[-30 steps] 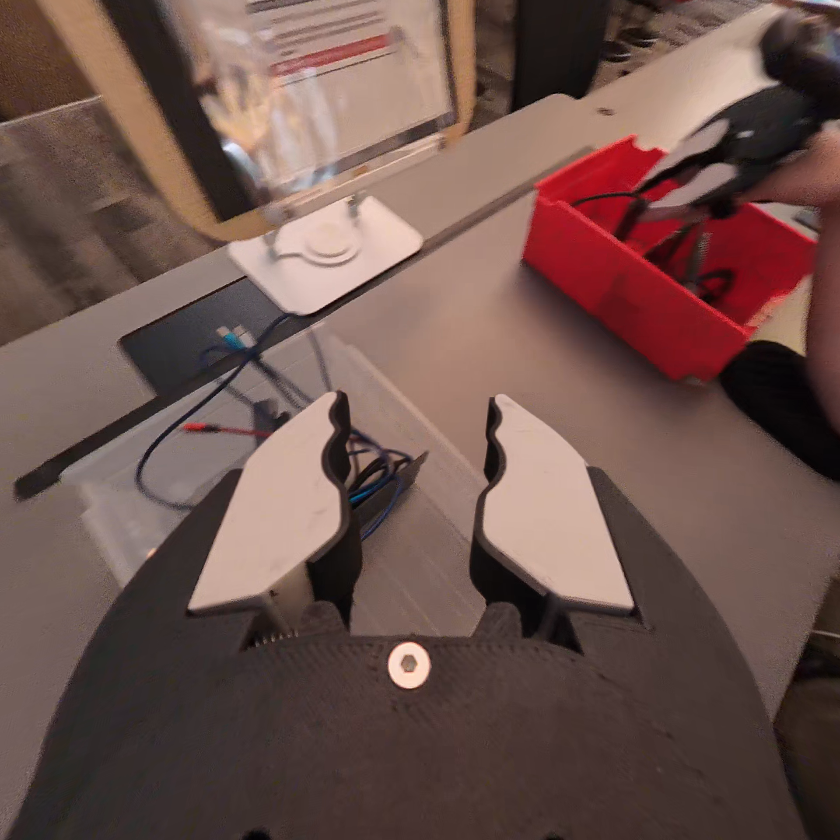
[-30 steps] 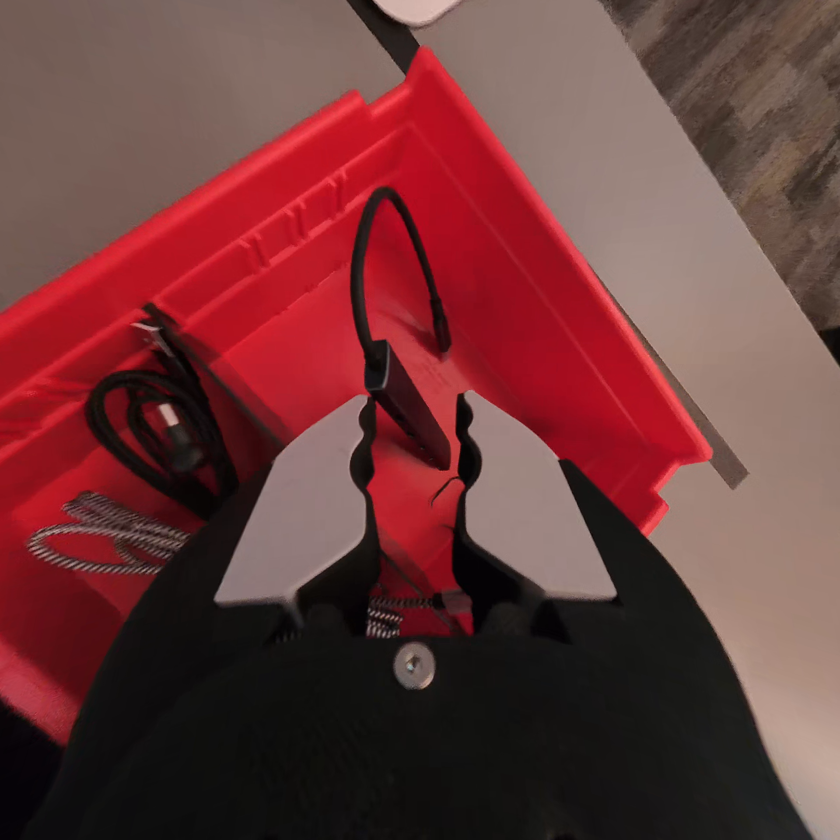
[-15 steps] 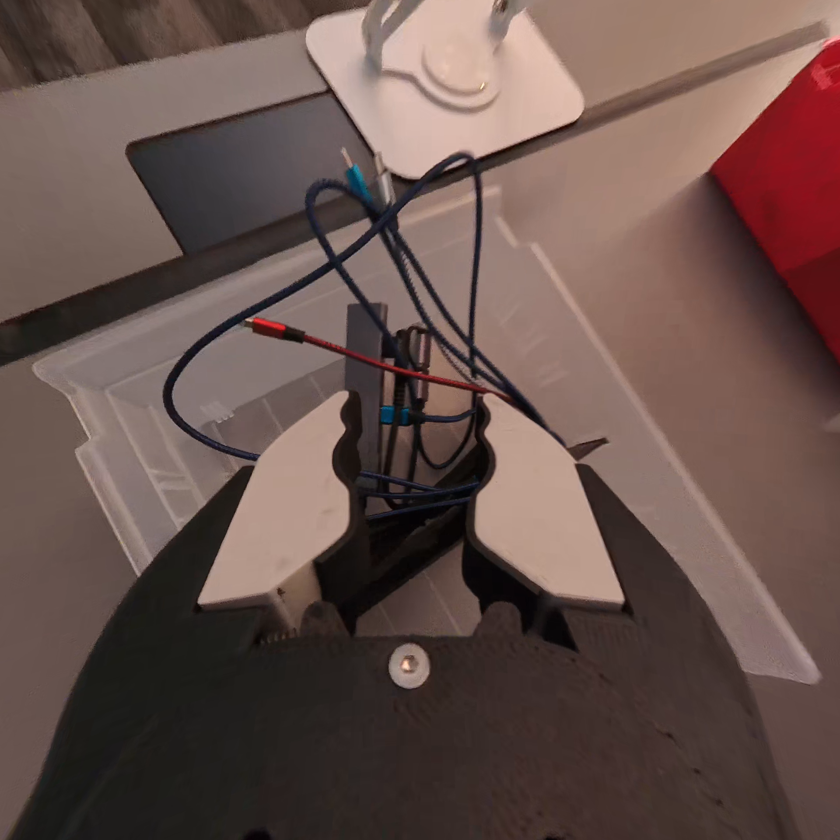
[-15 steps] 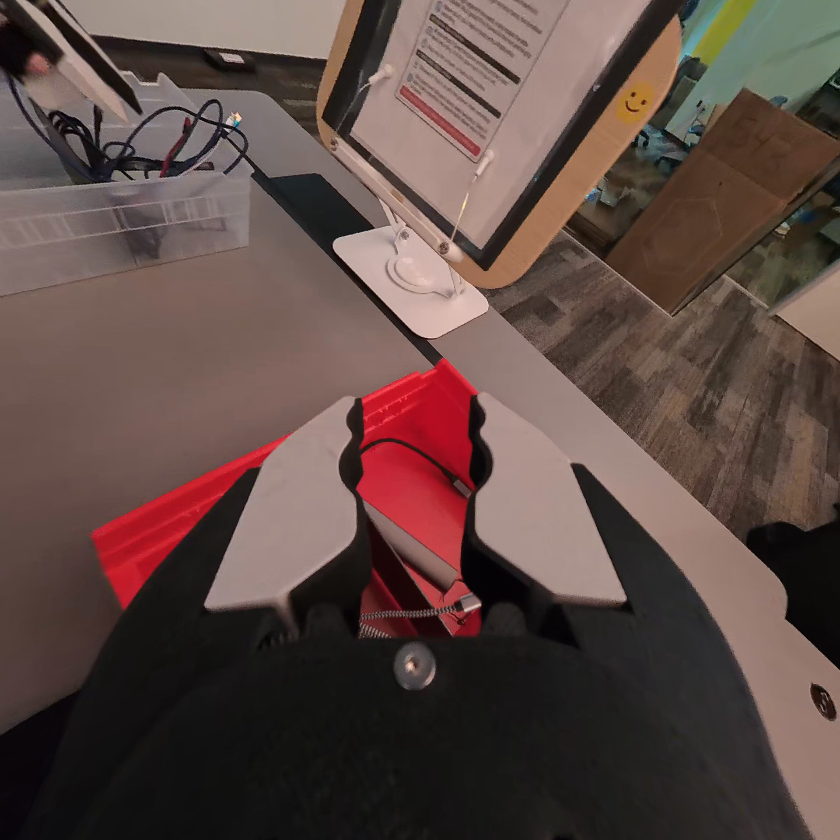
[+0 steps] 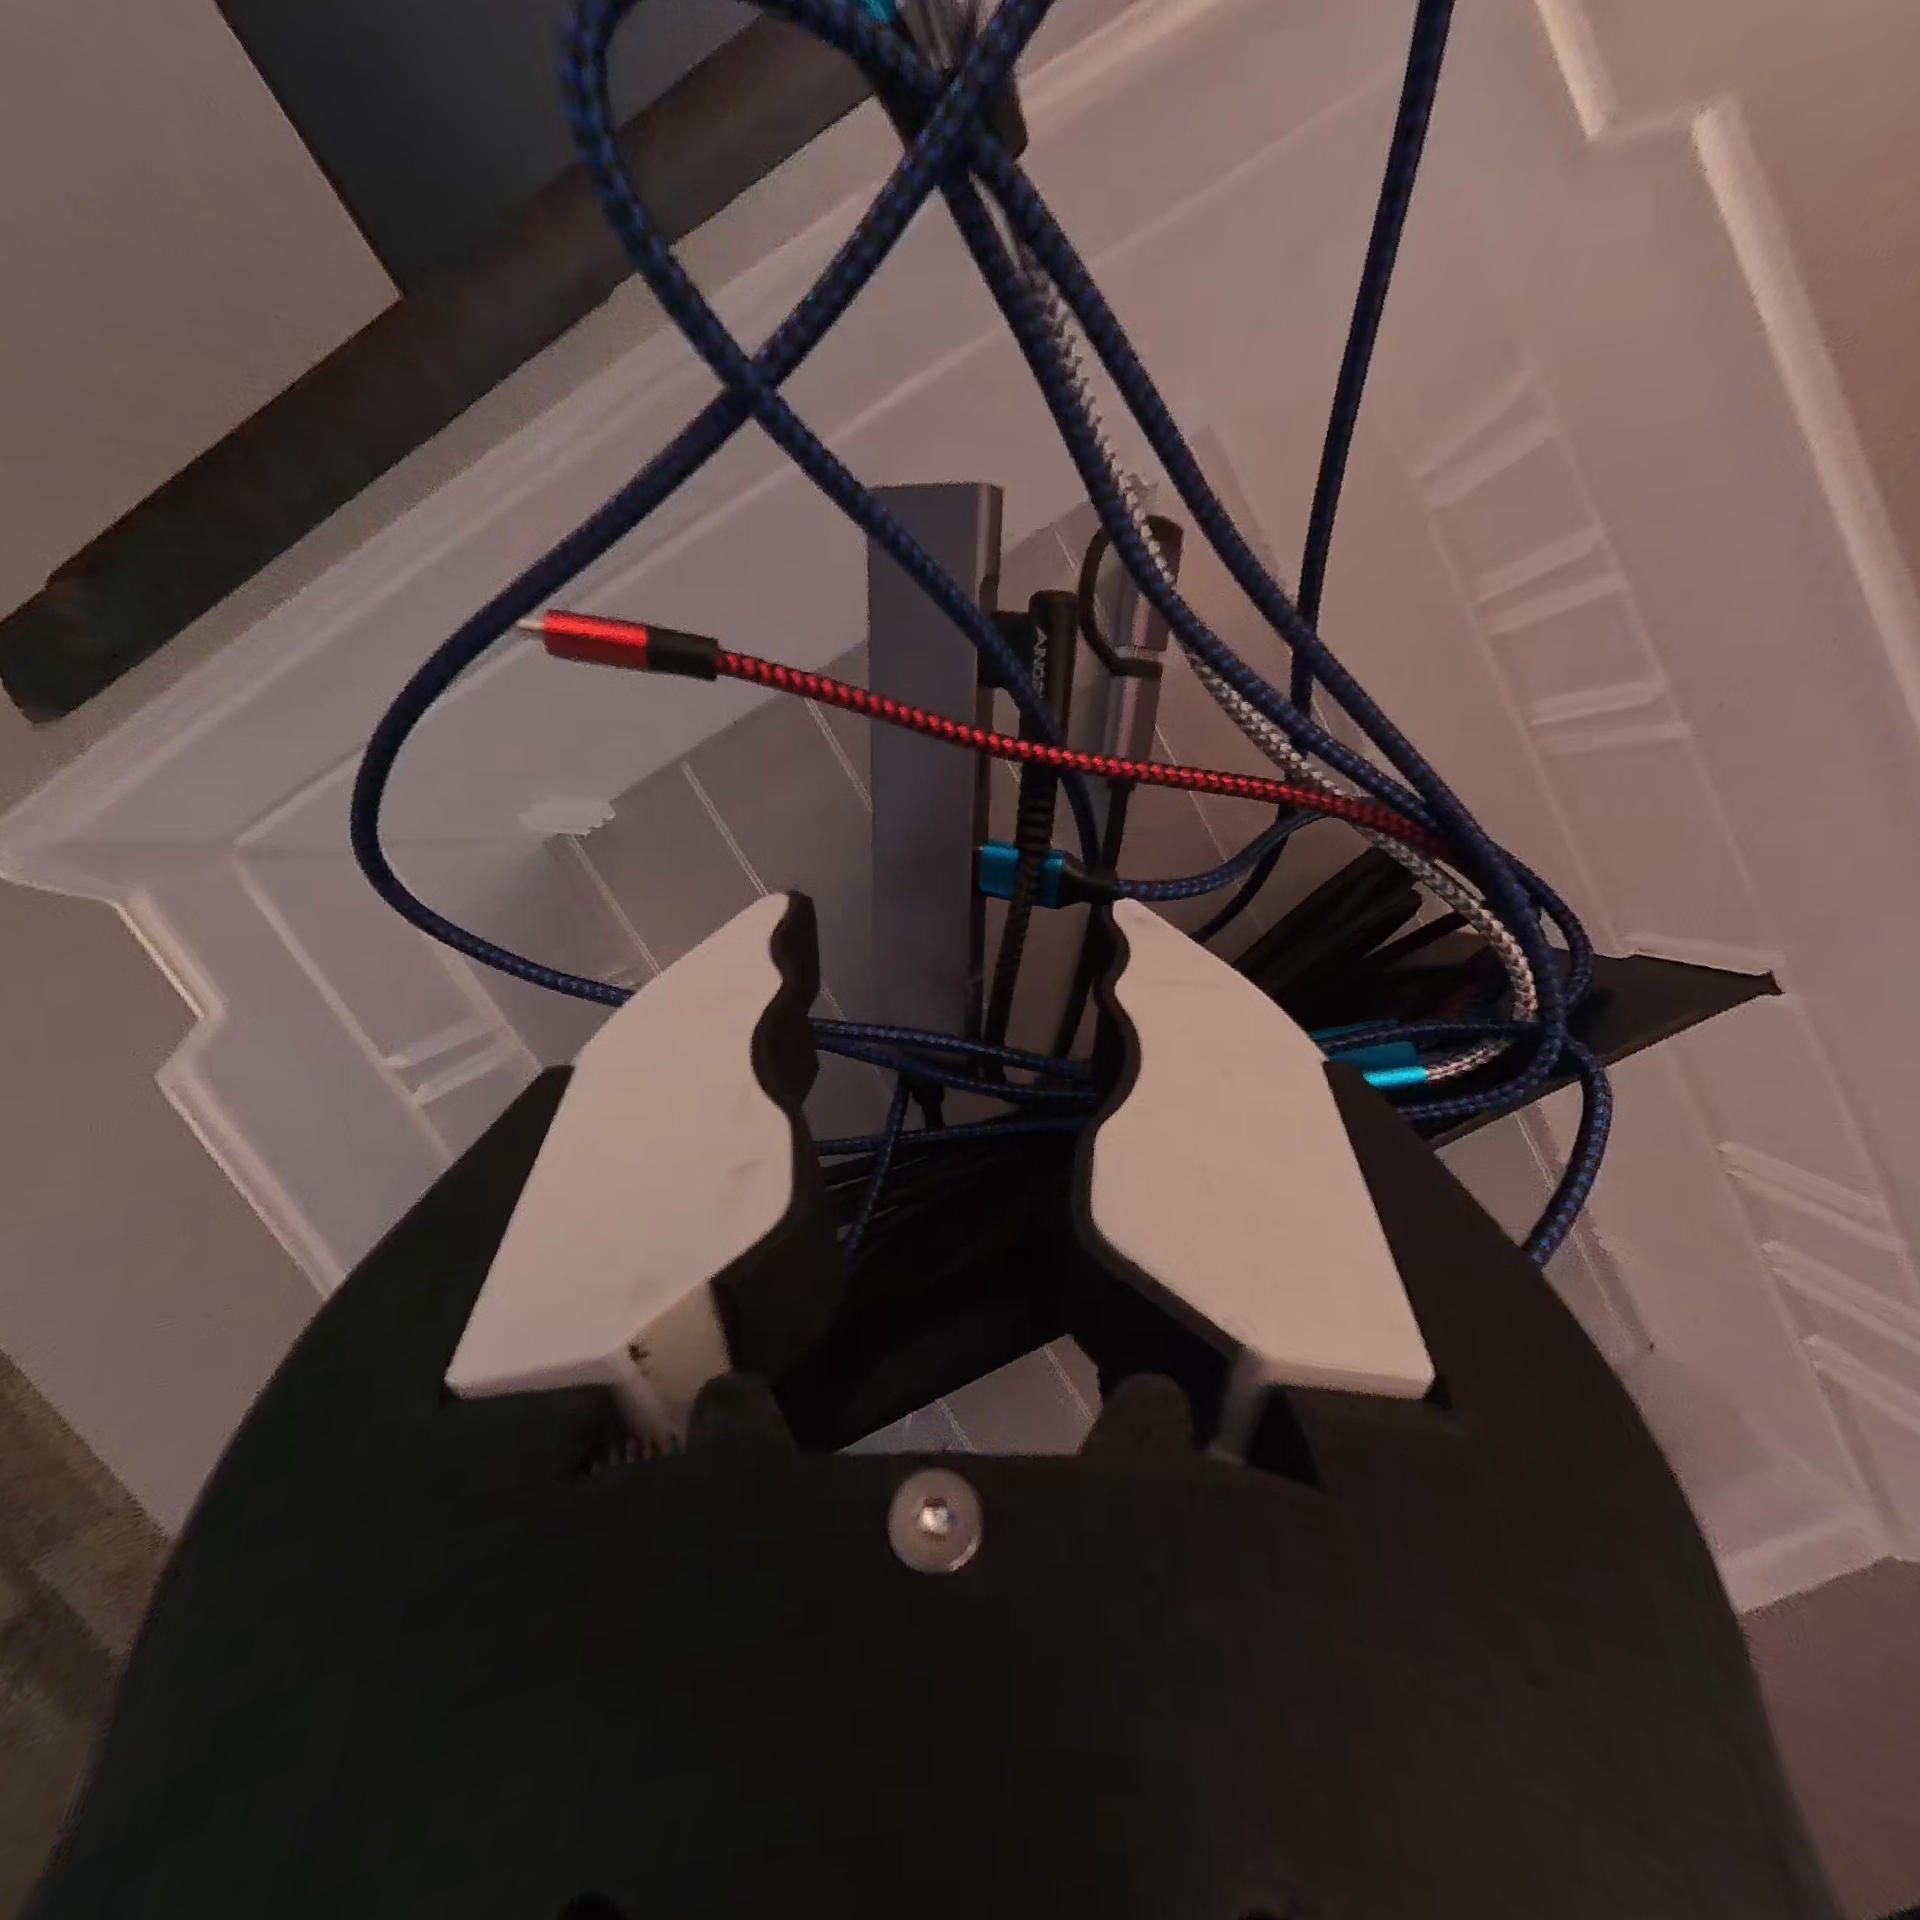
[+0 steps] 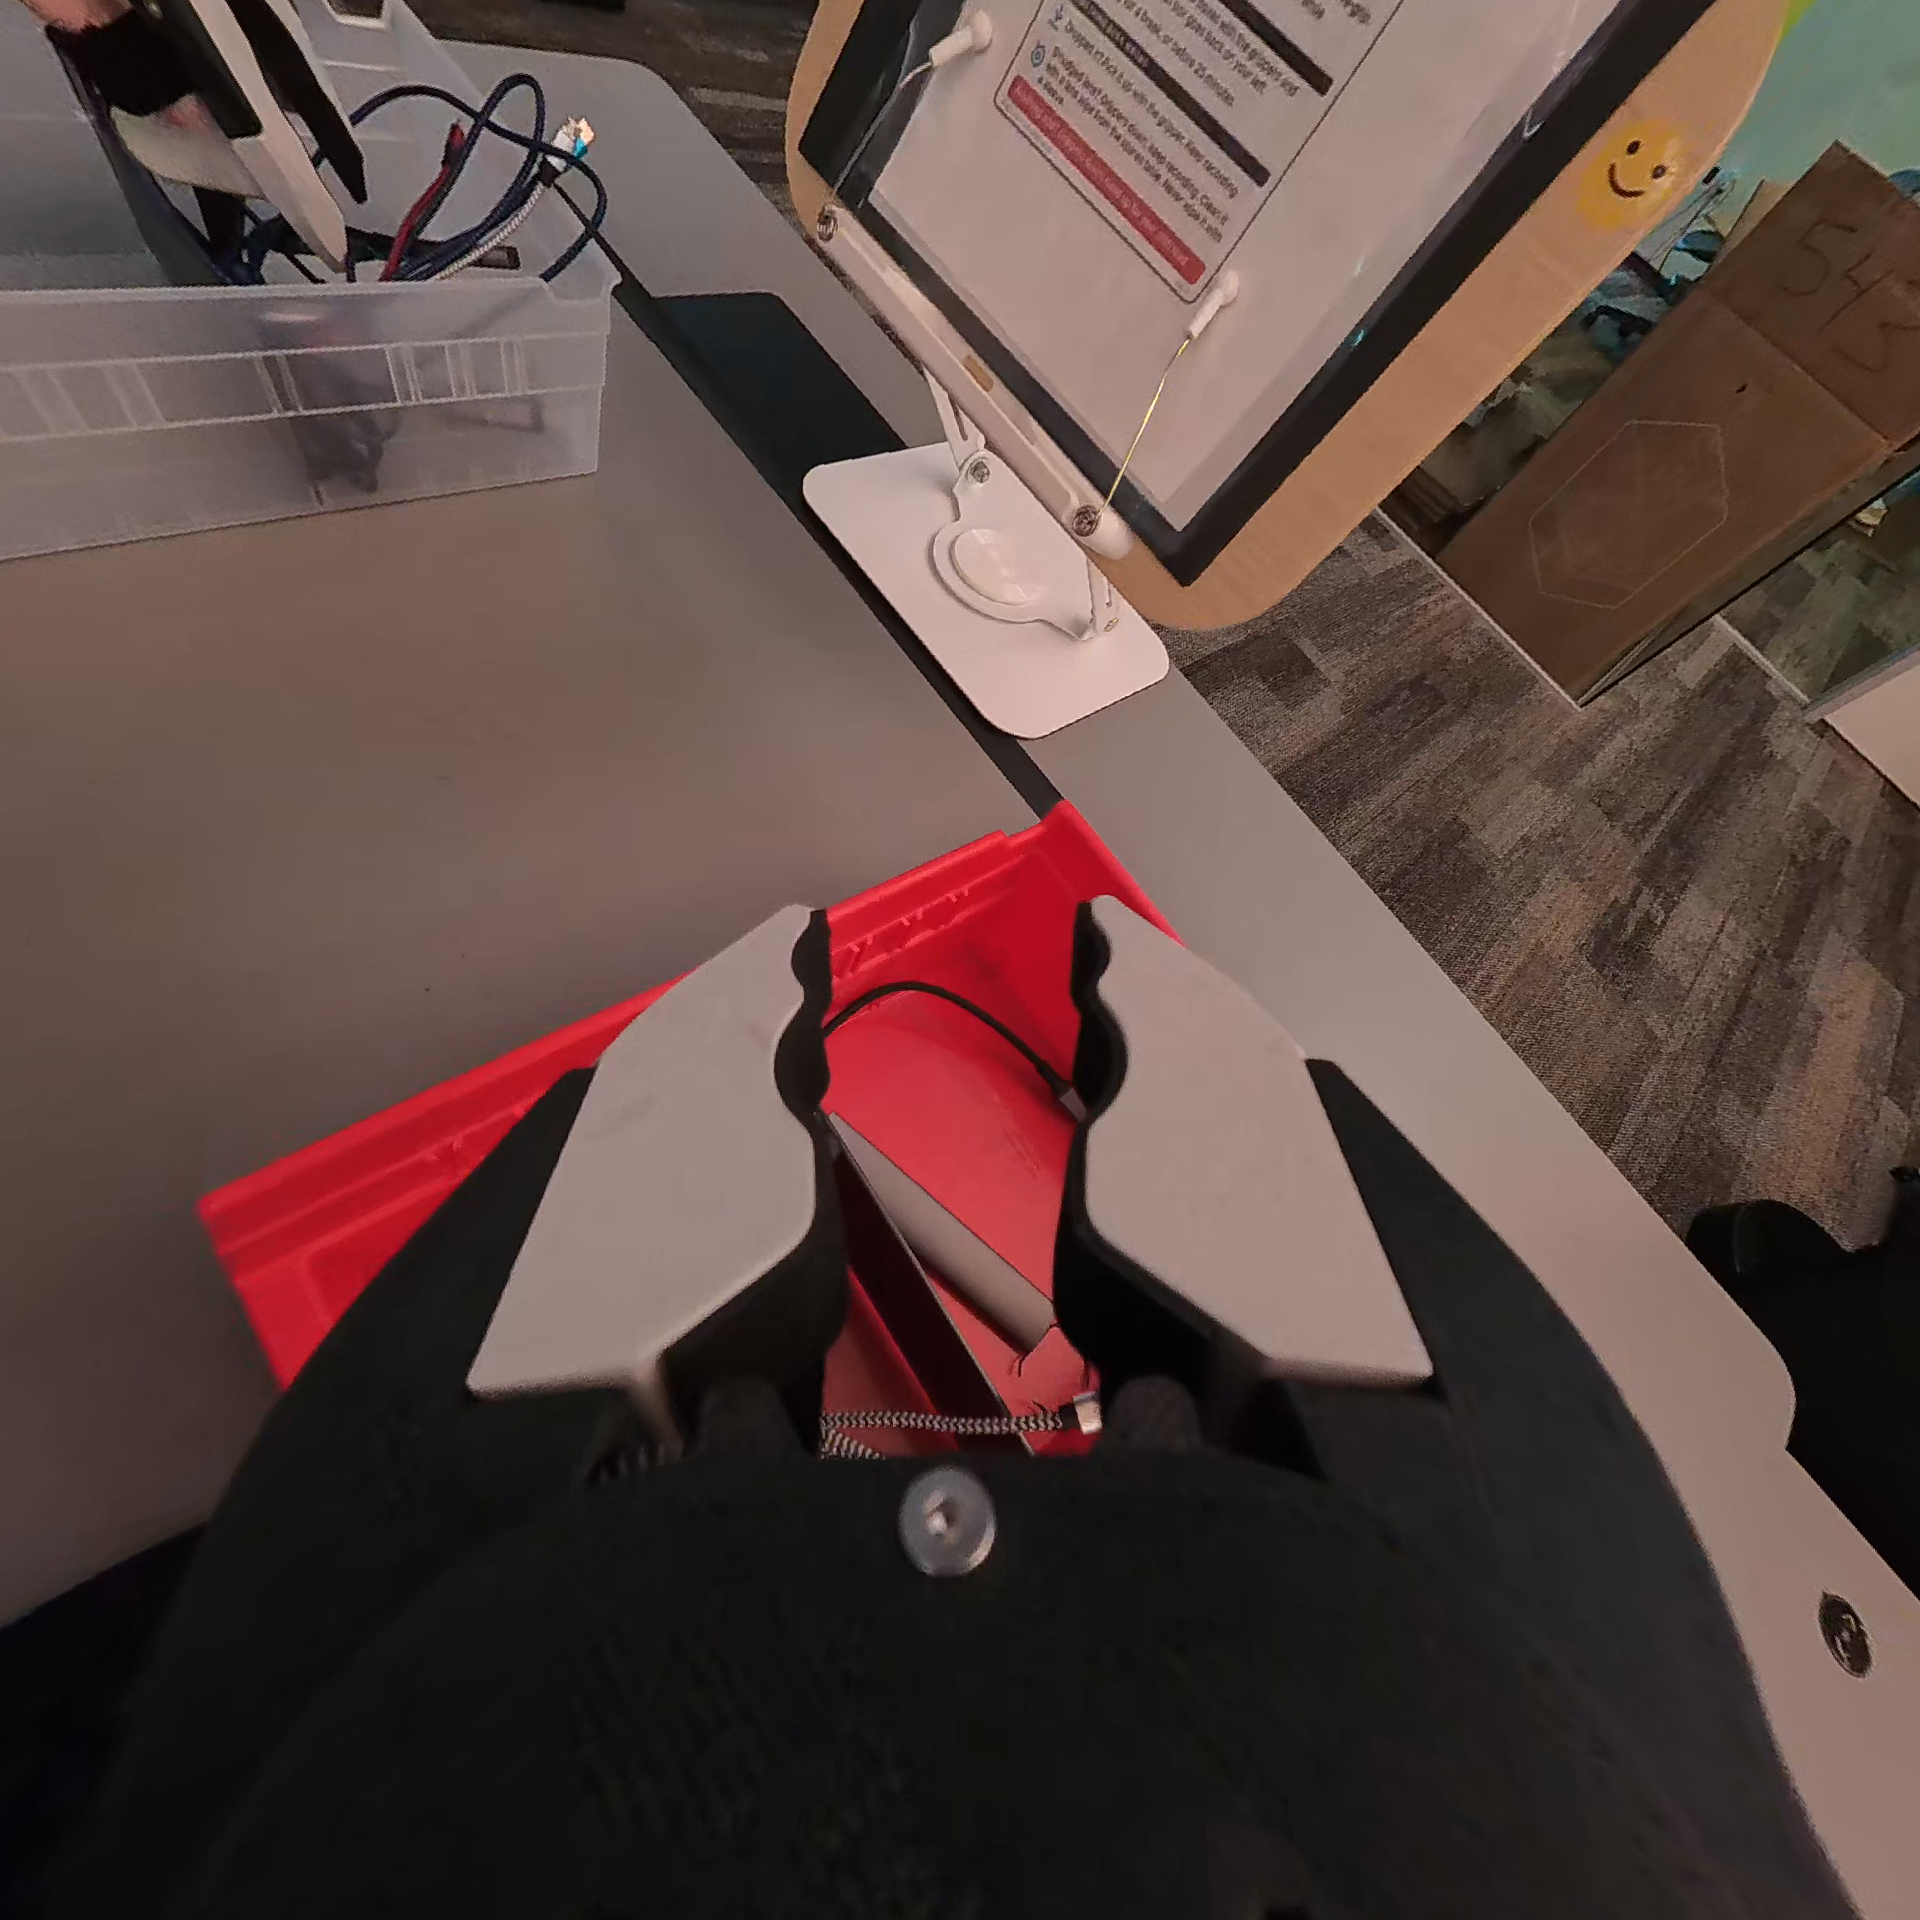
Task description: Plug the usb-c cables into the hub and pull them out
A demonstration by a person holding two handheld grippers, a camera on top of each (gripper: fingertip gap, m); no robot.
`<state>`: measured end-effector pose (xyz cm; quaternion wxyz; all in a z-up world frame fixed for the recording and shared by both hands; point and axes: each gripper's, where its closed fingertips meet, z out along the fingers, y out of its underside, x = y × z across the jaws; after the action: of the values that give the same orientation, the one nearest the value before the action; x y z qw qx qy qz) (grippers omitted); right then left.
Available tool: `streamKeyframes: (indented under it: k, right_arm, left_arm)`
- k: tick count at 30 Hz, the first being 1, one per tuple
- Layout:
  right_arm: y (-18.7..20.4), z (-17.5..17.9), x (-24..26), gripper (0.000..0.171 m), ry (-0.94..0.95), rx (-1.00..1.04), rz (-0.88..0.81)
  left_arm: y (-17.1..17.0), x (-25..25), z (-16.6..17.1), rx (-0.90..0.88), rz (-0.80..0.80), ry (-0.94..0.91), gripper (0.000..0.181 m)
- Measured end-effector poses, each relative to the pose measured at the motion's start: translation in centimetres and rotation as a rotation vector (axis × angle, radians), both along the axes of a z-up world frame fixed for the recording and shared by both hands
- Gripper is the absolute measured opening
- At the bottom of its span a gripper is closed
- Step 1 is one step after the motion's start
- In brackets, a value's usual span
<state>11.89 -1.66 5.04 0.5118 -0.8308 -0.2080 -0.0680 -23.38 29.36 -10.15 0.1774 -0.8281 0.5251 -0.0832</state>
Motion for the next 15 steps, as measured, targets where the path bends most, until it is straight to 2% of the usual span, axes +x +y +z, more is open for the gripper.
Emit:
streamKeyframes:
  k: [8,12,15]
  right_arm:
    - [0.2,-0.5,0.0,0.046,-0.010,-0.023,-0.003]
    - [0.2,-0.7,0.4,0.045,-0.014,-0.030,-0.015]
    - [0.3,-0.7,0.4,0.045,-0.011,-0.027,-0.011]
  left_arm:
    - [0.1,0.1,-0.1,-0.024,-0.084,0.114,0.052]
    - [-0.3,-0.3,-2.0,-0.135,-0.071,0.143,0.054]
    - [0.0,-1.1,-3.5,-0.166,-0.054,0.197,0.049]
